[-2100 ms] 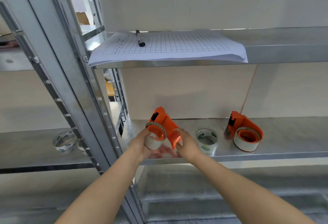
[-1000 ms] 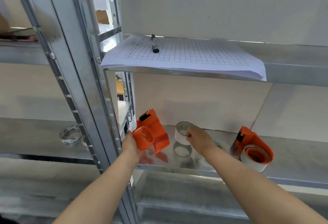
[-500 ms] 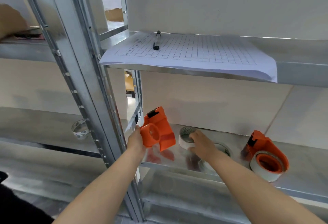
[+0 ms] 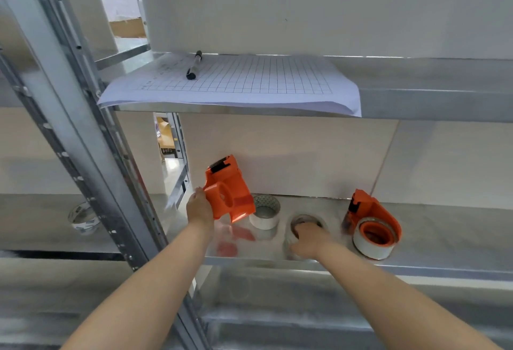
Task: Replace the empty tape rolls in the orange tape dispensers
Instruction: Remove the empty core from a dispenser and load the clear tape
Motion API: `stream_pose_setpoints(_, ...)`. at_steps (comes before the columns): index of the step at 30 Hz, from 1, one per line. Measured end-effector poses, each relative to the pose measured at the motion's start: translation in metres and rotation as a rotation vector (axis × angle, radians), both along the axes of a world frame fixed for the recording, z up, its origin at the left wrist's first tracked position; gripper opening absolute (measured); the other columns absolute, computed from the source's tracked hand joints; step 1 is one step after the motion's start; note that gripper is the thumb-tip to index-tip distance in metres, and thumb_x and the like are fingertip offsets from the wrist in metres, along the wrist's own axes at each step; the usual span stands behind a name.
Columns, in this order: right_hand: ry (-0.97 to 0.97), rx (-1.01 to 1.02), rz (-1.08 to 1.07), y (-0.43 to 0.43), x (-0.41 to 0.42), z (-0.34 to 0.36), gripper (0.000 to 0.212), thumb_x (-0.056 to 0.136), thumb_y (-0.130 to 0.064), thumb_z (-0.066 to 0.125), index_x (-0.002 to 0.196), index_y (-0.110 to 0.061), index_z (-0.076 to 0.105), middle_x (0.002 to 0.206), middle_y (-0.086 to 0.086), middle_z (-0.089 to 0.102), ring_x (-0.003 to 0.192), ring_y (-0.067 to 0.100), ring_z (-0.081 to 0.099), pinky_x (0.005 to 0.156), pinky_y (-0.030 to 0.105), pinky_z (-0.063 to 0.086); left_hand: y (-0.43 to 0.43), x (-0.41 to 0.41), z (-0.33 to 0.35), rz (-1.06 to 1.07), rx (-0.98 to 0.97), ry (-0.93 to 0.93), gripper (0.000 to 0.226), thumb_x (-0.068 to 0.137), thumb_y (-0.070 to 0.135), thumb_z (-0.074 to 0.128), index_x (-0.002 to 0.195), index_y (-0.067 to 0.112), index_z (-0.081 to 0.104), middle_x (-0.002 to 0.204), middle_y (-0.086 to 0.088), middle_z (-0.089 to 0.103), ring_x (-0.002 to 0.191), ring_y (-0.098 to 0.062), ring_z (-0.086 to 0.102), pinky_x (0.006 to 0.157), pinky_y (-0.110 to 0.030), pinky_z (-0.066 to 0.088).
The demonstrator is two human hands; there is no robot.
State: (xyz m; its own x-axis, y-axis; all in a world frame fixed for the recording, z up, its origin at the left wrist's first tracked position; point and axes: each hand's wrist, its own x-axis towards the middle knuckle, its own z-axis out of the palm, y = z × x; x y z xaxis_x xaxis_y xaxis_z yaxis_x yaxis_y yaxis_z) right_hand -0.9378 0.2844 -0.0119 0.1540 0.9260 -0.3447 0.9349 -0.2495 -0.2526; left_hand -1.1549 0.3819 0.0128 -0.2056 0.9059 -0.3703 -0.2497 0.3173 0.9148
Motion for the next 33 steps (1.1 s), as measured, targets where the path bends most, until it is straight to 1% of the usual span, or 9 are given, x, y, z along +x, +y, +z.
stream_pose_setpoints(5, 0.065, 0.075, -0.097, -0.008, -0.002, 0.002, 0.033, 0.088, -0.029, 0.050, 0.112, -0.009, 0.057, 0.117, 0.009, 0.063, 0.105, 0.026, 0.059, 0.077, 0.025, 0.042, -0.009, -0.001, -0.001, -0.036, -0.010, 0.015, 0.040, 0.098, 0.042, 0.029, 0.121, 0.018, 0.052, 0.107, -0.010, 0.061, 0.097, -0.026, 0.058, 0.097, -0.043, 0.047)
stream_pose_setpoints(7, 0.195, 0.177, -0.181, -0.007, 0.002, 0.013, 0.023, 0.089, -0.027, 0.049, 0.099, -0.010, 0.062, 0.105, 0.012, 0.065, 0.091, 0.022, 0.058, 0.072, 0.017, 0.040, -0.014, -0.002, 0.002, -0.051, 0.002, 0.040, 0.037, 0.098, 0.043, 0.028, 0.115, 0.021, 0.052, 0.104, -0.009, 0.062, 0.092, -0.024, 0.059, 0.089, -0.040, 0.048)
stream_pose_setpoints(10, 0.536, 0.350, -0.372, -0.001, 0.006, 0.031, 0.021, 0.090, -0.026, 0.052, 0.080, -0.009, 0.059, 0.086, 0.009, 0.061, 0.071, 0.017, 0.051, 0.065, 0.023, 0.040, -0.020, -0.003, 0.012, -0.072, 0.019, 0.075, 0.033, 0.097, 0.048, 0.028, 0.107, 0.026, 0.050, 0.098, -0.004, 0.063, 0.087, -0.020, 0.060, 0.078, -0.036, 0.047)
stream_pose_setpoints(15, 1.178, 0.486, -0.474, 0.007, -0.007, 0.062, 0.008, 0.088, -0.016, 0.060, 0.089, -0.018, 0.067, 0.096, 0.003, 0.070, 0.100, 0.027, 0.061, 0.091, 0.034, 0.046, -0.027, 0.005, 0.035, -0.149, 0.144, 0.190, 0.038, 0.095, 0.053, 0.028, 0.099, 0.024, 0.052, 0.084, 0.002, 0.061, 0.080, -0.017, 0.060, 0.075, -0.034, 0.048)
stream_pose_setpoints(19, 1.445, 0.443, -0.369, 0.007, -0.029, 0.080, 0.010, 0.088, -0.010, 0.058, 0.092, -0.015, 0.067, 0.090, 0.001, 0.075, 0.089, 0.019, 0.068, 0.077, 0.030, 0.052, -0.041, 0.020, 0.054, -0.276, 0.268, 0.226, 0.042, 0.093, 0.050, 0.038, 0.103, 0.012, 0.051, 0.087, 0.000, 0.062, 0.075, -0.012, 0.059, 0.054, -0.023, 0.043)
stream_pose_setpoints(24, 1.442, 0.393, -0.277, -0.001, -0.050, 0.083, 0.013, 0.089, -0.008, 0.056, 0.099, -0.012, 0.063, 0.093, 0.005, 0.072, 0.083, 0.019, 0.070, 0.068, 0.027, 0.055, -0.060, 0.033, 0.063, -0.369, 0.426, 0.221, 0.028, 0.089, 0.041, 0.053, 0.098, 0.015, 0.043, 0.090, 0.004, 0.057, 0.081, -0.007, 0.058, 0.060, -0.018, 0.044)
stream_pose_setpoints(27, 1.388, 0.364, -0.233, -0.005, -0.056, 0.083, 0.024, 0.089, -0.011, 0.058, 0.112, -0.006, 0.058, 0.108, 0.014, 0.068, 0.096, 0.028, 0.067, 0.082, 0.036, 0.056, -0.065, 0.032, 0.062, -0.420, 0.441, 0.248, 0.045, 0.078, 0.042, 0.068, 0.104, 0.014, 0.044, 0.094, 0.003, 0.058, 0.088, -0.012, 0.061, 0.069, -0.025, 0.051)
stream_pose_setpoints(30, 1.285, 0.352, -0.179, -0.008, -0.063, 0.084, 0.032, 0.086, -0.013, 0.063, 0.117, -0.009, 0.056, 0.117, 0.016, 0.066, 0.108, 0.031, 0.063, 0.094, 0.044, 0.050, -0.067, 0.031, 0.060, -0.422, 0.441, 0.268, 0.056, 0.068, 0.040, 0.078, 0.107, 0.016, 0.044, 0.094, 0.007, 0.058, 0.086, -0.003, 0.059, 0.059, -0.011, 0.048)
stream_pose_setpoints(33, 1.167, 0.405, -0.118, -0.009, -0.071, 0.087, 0.027, 0.082, -0.005, 0.064, 0.102, -0.024, 0.059, 0.105, 0.003, 0.069, 0.100, 0.017, 0.066, 0.079, 0.028, 0.055, -0.067, 0.031, 0.059, -0.415, 0.448, 0.302, 0.063, 0.059, 0.034, 0.085, 0.103, 0.020, 0.042, 0.093, 0.008, 0.058, 0.085, -0.002, 0.059, 0.055, -0.009, 0.047)
